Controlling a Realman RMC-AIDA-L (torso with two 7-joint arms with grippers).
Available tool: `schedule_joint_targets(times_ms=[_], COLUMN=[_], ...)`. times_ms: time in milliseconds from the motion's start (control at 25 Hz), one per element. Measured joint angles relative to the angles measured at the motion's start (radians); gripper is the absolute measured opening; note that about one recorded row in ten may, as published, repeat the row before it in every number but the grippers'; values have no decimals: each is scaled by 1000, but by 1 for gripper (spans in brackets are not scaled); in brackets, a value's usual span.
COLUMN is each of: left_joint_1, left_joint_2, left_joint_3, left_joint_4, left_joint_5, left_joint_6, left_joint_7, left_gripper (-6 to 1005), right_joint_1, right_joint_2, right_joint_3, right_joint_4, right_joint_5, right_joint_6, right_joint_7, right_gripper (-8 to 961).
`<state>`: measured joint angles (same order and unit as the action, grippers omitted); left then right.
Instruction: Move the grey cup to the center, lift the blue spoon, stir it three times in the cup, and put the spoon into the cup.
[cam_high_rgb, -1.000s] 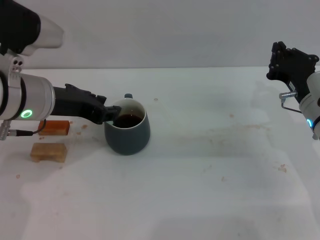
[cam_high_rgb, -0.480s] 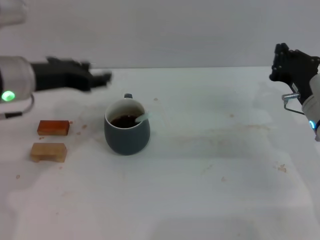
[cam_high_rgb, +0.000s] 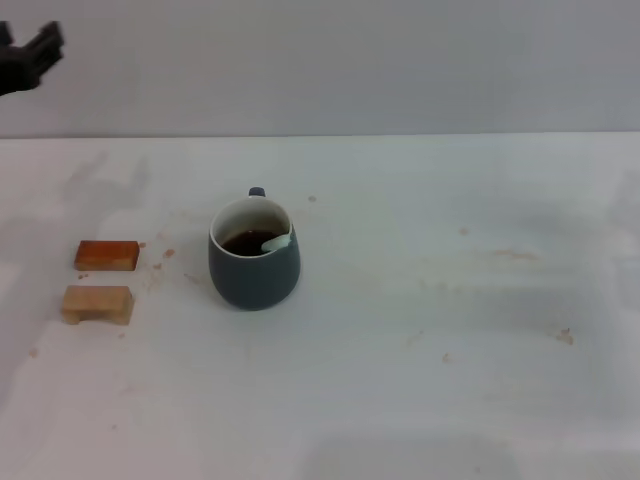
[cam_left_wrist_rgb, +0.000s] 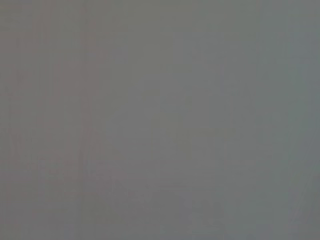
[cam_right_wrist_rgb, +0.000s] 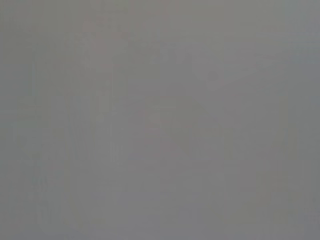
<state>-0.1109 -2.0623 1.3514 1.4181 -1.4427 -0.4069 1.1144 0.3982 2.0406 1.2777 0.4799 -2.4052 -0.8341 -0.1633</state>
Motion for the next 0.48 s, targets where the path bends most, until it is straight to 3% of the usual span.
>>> schedule_joint_targets(times_ms=[160,280,360,480], left_joint_1=[-50,-70,-126,-184], left_joint_2=[-3,-4,-4,-2], left_joint_3=[-69,-111,-259,-437], left_joint_4=[-184,-255,-466,-723], left_joint_5=[-344,-454,-699,-853], left_joint_6=[-8,-57,-290,-556], left_joint_7=[322,428,684,938], left_gripper=[586,586,586,586], right_joint_1=[-78,-109,-118,-134], right_joint_2=[3,7,9,14], right_joint_3=[75,95,98,110], right_joint_4=[43,48,49,49], right_joint_5=[0,0,0,0], right_joint_6=[-8,-23,-25,-26], right_joint_7=[-37,-38,-38,-41], right_gripper=[46,46,46,46])
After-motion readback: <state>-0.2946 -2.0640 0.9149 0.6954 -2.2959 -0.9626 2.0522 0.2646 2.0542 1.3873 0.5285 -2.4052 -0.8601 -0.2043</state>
